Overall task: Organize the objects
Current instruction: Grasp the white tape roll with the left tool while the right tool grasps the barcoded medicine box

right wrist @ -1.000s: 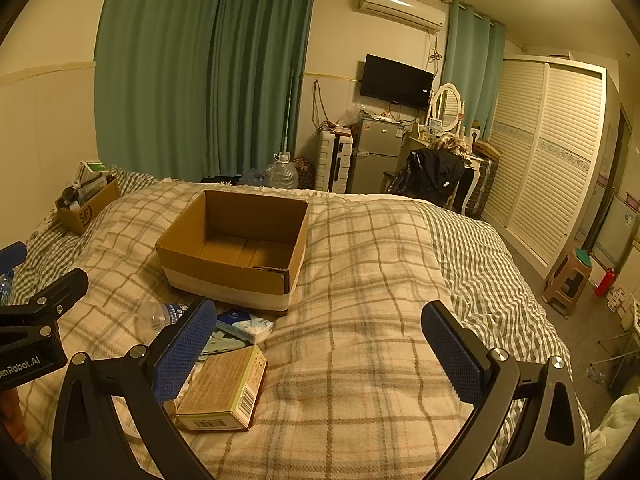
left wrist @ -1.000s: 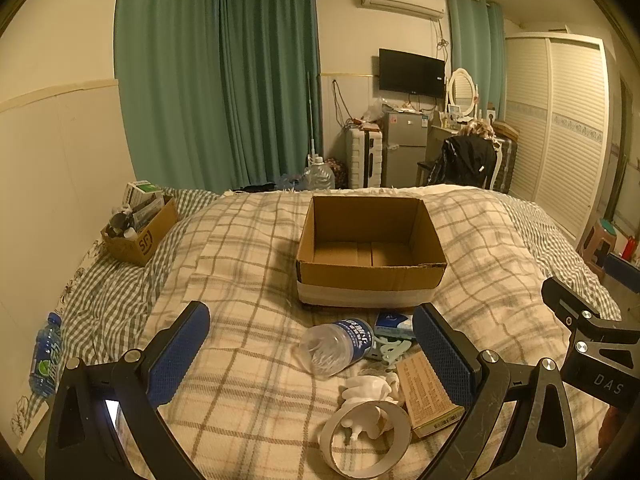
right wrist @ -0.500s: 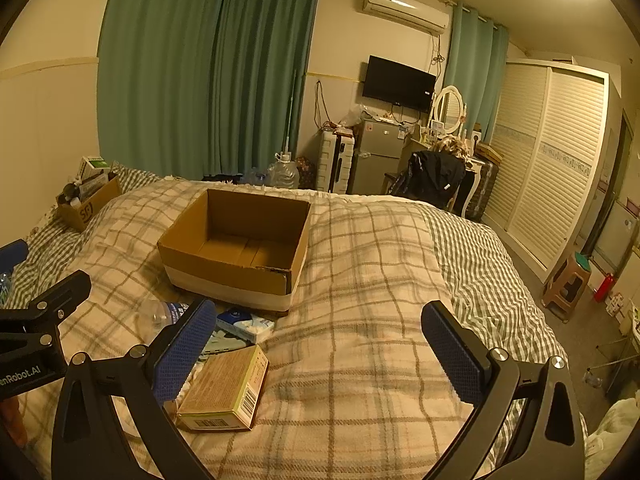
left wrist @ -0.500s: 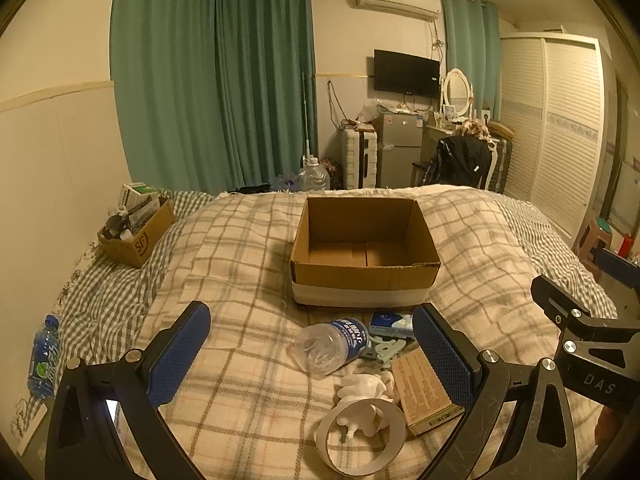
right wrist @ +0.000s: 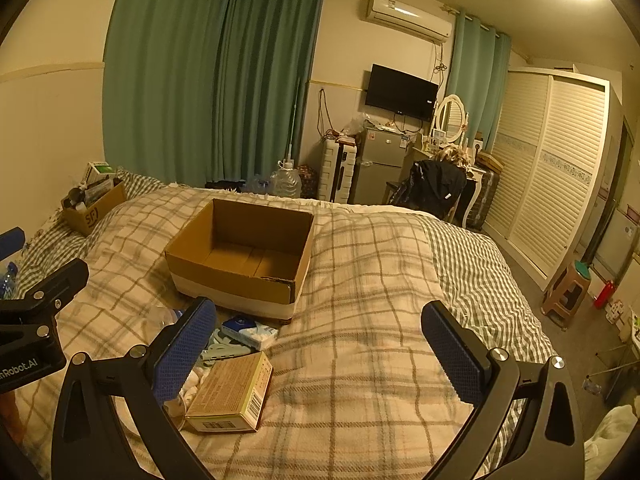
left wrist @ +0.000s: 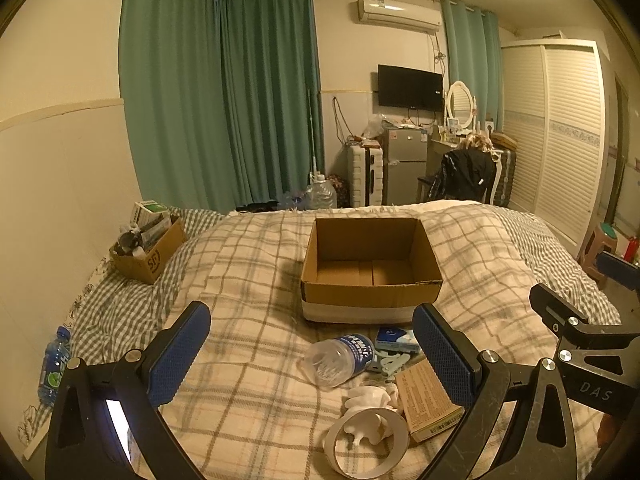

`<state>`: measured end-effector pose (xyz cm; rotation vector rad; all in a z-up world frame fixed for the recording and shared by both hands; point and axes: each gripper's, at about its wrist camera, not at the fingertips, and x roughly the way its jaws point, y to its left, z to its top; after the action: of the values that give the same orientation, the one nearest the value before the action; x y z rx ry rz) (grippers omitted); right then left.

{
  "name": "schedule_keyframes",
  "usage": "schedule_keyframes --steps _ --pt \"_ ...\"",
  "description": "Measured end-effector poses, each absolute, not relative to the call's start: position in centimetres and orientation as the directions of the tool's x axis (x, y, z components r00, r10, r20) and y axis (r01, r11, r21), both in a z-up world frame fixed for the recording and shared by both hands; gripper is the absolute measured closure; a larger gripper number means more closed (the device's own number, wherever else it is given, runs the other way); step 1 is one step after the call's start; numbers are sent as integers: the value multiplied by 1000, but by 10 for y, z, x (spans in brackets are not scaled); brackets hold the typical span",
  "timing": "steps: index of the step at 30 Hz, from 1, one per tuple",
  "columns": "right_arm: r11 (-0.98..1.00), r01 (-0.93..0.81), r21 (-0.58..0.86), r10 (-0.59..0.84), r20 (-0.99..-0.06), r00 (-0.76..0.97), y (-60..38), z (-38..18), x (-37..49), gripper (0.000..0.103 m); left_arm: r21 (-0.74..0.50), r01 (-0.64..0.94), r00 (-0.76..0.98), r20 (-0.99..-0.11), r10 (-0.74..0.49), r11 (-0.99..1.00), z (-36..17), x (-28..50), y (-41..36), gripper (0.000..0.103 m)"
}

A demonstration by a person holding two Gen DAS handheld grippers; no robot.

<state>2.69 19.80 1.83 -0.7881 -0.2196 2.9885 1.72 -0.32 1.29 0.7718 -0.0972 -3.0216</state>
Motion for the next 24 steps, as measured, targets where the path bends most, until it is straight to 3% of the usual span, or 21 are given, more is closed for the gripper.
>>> schedule_keyframes --steps 7,12,15,18,21,23,24 --pt "-990 -5 -142 78 -510 -857 201 10 25 0 86 10 -857 -512 -53 -996 -1 12 -7 1" --pt "-989 5 -145 76 -546 -834 201 -9 19 0 103 7 -781 -620 -70 -995 -39 2 -13 9" --pt "-989 9 -146 78 -582 -810 202 -26 13 0 119 6 -726 -683 -86 -993 -68 0 -17 20" --pt "-988 19 -155 81 -611 -787 200 -42 9 0 111 -6 -669 -739 -79 -994 -96 -3 -18 22" --pt "-985 28 -168 86 -635 -768 198 -55 5 0 112 -34 -617 -784 -68 -993 -118 -9 -15 45" --pt "-984 34 -173 88 -650 -755 197 -62 3 0 67 -84 -575 -818 -7 -994 -130 -12 -12 83" --pt "-984 38 -176 88 -655 -751 196 -64 3 0 54 -103 -563 -826 13 -993 -133 -13 -11 88"
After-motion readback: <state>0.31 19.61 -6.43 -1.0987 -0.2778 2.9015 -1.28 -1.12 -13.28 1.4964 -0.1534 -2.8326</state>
